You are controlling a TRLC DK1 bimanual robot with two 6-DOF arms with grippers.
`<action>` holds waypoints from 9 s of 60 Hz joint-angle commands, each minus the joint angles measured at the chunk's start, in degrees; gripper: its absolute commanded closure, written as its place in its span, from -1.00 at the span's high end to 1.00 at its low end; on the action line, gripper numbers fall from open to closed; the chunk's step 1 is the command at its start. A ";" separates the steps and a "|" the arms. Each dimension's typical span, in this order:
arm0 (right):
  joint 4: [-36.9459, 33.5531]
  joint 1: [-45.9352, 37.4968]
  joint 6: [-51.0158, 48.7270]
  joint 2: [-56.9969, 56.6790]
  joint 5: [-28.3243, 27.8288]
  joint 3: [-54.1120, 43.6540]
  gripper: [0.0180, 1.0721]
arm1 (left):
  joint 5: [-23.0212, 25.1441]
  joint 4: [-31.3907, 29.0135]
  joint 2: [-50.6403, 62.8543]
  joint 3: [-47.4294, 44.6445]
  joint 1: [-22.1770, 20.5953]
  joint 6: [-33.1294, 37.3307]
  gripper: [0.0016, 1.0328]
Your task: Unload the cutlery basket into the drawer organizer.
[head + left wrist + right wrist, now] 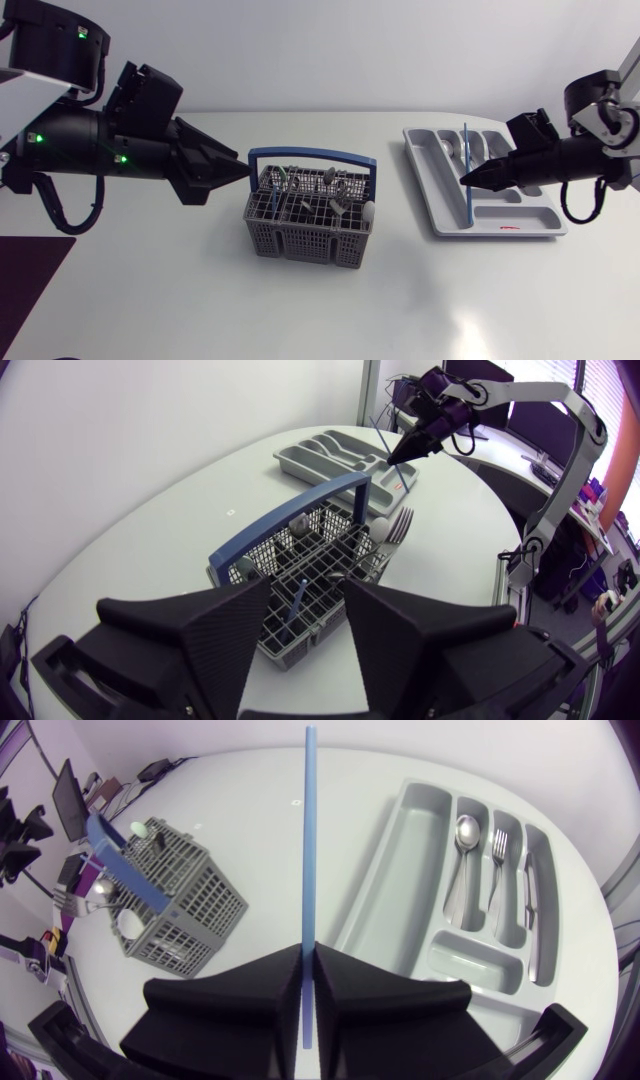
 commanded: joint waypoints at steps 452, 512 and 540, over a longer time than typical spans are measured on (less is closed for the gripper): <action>-1.30 2.73 -2.99 -2.94 -1.39 3.09 -0.89 | 3.97 14.00 13.66 8.99 -4.05 -3.09 0.69; 1.43 5.89 7.47 24.40 13.29 15.92 0.91 | -14.92 -4.90 18.67 14.44 -22.77 16.59 0.69; 4.33 3.34 -0.61 8.40 8.89 0.45 0.91 | -7.89 -3.23 23.68 15.76 -22.77 19.14 0.34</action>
